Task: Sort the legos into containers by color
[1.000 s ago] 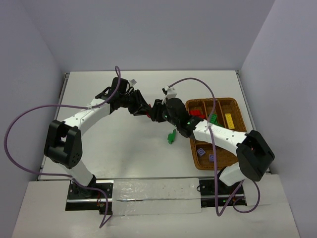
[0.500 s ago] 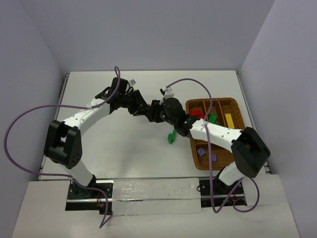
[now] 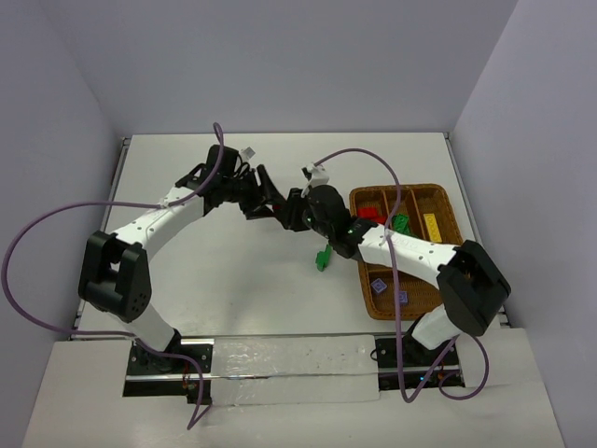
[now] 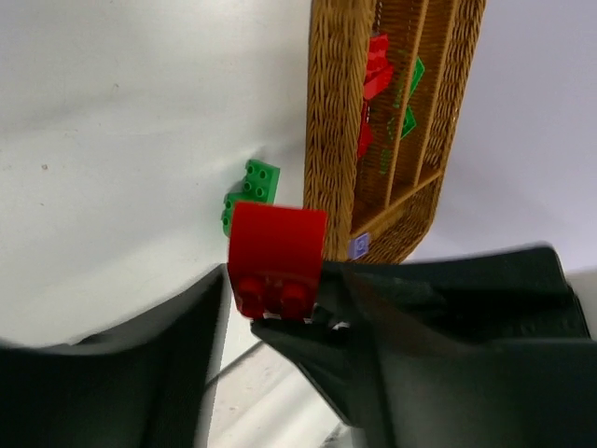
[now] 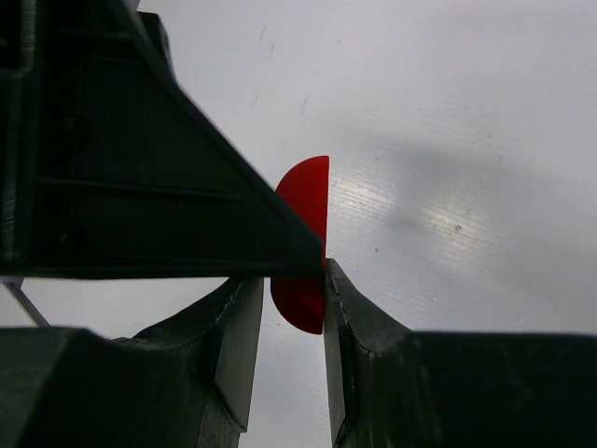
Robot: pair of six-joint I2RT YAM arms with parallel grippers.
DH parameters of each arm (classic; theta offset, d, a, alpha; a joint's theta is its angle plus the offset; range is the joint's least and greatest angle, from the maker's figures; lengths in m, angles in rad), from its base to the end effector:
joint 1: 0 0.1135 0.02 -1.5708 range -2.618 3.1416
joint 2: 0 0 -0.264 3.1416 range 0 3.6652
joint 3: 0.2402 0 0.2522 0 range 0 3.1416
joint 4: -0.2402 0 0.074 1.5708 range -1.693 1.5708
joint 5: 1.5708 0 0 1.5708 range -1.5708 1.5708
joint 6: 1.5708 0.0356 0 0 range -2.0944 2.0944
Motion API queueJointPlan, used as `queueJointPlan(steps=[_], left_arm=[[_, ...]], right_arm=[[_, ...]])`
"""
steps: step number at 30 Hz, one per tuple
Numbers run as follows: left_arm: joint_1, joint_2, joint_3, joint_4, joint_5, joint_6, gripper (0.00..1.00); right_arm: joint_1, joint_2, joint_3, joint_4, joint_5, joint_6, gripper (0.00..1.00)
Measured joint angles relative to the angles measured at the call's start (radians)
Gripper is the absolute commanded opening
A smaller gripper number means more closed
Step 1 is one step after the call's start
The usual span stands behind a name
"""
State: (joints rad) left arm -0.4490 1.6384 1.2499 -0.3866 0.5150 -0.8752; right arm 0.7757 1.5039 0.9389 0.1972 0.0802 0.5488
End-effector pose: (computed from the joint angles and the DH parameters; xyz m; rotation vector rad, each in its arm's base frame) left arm 0.3187 -0.1730 0.2662 -0.2644 2.5616 -1.1929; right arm 0.2473 0.2385 0.2571 -0.1736 2.0155 0.7894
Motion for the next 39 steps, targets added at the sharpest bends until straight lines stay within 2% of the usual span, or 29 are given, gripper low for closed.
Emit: queueJointPlan(steps=[2,6,12,15,18,20,25,28,29,30,31,34,37,39], left_arm=[[-0.003,-0.017,0.000,0.000,0.004,0.011,0.99],[-0.008,-0.043,0.008,-0.002,0.010,0.028,0.99],[-0.008,-0.045,0.013,-0.003,0.011,0.043,0.99],[-0.009,-0.045,0.013,-0.004,0.002,0.045,0.99],[-0.018,-0.044,0.013,-0.018,-0.034,0.062,0.92],[-0.030,-0.043,0.013,-0.032,-0.052,0.078,0.86],[-0.137,0.002,0.061,-0.100,-0.160,0.131,0.85],[-0.222,0.037,0.091,-0.122,-0.201,0.160,0.86],[-0.245,0.049,0.098,-0.128,-0.206,0.168,0.87],[-0.266,0.061,0.103,-0.134,-0.209,0.180,0.88],[-0.278,0.071,0.108,-0.142,-0.212,0.184,0.88],[-0.294,0.105,0.126,-0.164,-0.221,0.208,0.88],[-0.296,0.130,0.139,-0.183,-0.239,0.225,0.88],[-0.296,0.138,0.140,-0.193,-0.254,0.231,0.88]], right_arm=[[0.000,-0.007,-0.015,0.000,0.013,0.005,0.00],[0.000,-0.024,-0.050,-0.012,0.038,0.004,0.00],[-0.036,-0.161,-0.123,-0.097,0.103,-0.003,0.00],[-0.123,-0.262,-0.185,-0.109,0.104,-0.012,0.00],[-0.299,-0.394,-0.274,-0.168,0.121,-0.027,0.00],[-0.371,-0.436,-0.295,-0.208,0.145,-0.038,0.00],[-0.454,-0.497,-0.339,-0.275,0.131,-0.064,0.00],[-0.493,-0.535,-0.382,-0.308,0.126,-0.070,0.10],[-0.498,-0.542,-0.391,-0.322,0.124,-0.072,0.11],[-0.501,-0.546,-0.395,-0.338,0.124,-0.072,0.21],[-0.502,-0.547,-0.396,-0.346,0.124,-0.073,0.26],[-0.506,-0.547,-0.396,-0.359,0.124,-0.076,0.58],[-0.507,-0.546,-0.396,-0.383,0.124,-0.079,0.68],[-0.508,-0.546,-0.396,-0.399,0.125,-0.080,0.70]])
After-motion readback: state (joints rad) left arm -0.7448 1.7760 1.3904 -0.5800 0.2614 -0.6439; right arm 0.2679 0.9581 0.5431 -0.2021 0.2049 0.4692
